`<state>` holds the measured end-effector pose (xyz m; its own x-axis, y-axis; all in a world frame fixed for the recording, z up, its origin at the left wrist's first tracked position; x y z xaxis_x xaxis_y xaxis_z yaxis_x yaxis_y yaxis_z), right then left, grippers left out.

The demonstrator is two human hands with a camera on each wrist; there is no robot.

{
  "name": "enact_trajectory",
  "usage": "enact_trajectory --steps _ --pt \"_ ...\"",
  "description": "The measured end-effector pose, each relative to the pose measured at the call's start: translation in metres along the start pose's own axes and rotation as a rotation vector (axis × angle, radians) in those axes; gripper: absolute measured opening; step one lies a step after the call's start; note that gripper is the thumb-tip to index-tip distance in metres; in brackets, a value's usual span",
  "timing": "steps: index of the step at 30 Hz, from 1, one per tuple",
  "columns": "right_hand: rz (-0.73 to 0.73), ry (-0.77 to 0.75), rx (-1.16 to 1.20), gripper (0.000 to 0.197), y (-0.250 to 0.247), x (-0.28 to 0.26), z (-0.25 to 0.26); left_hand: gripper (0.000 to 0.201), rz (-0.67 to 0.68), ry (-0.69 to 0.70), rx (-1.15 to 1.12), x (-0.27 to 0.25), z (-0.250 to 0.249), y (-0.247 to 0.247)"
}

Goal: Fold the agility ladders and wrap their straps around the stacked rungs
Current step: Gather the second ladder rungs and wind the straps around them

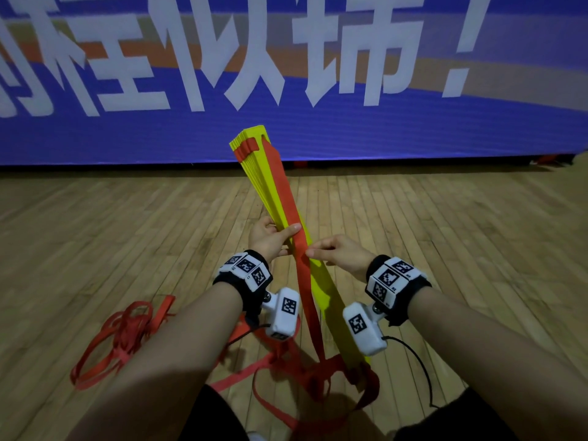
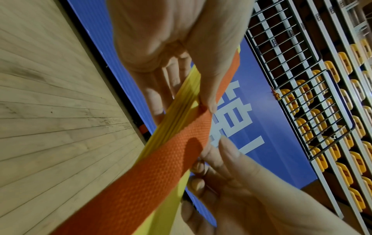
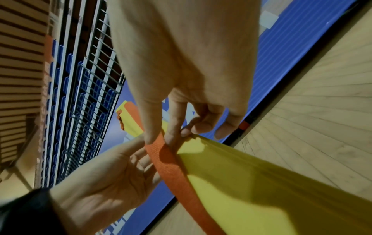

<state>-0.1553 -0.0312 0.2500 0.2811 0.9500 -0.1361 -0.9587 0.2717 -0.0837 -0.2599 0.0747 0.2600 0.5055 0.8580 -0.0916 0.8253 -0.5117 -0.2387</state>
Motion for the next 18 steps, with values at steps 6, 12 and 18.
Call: enact_trajectory --steps 6,12,18 --pt "0.137 0.094 0.064 0.015 0.002 -0.003 -0.008 0.024 -0.057 -0.001 -0.064 0.005 0.002 -0.011" --pt "0.286 0.122 0.270 0.009 0.013 -0.012 -0.009 0.022 -0.098 -0.008 -0.135 0.007 0.005 -0.021" --pt "-0.009 0.144 0.111 0.017 -0.020 -0.005 -0.023 0.029 -0.116 -0.028 -0.203 0.010 0.008 -0.024"
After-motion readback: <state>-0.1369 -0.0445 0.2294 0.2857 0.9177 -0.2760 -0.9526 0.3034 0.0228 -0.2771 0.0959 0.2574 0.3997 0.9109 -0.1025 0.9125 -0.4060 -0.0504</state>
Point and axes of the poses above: each hand's wrist, its own x-axis towards the middle knuckle, its own y-axis out of the palm, z = x × y, the point moved 7 cm from there along x, towards the middle knuckle, and after that the axes turned 15 degrees about x, right-handed, at the moved point
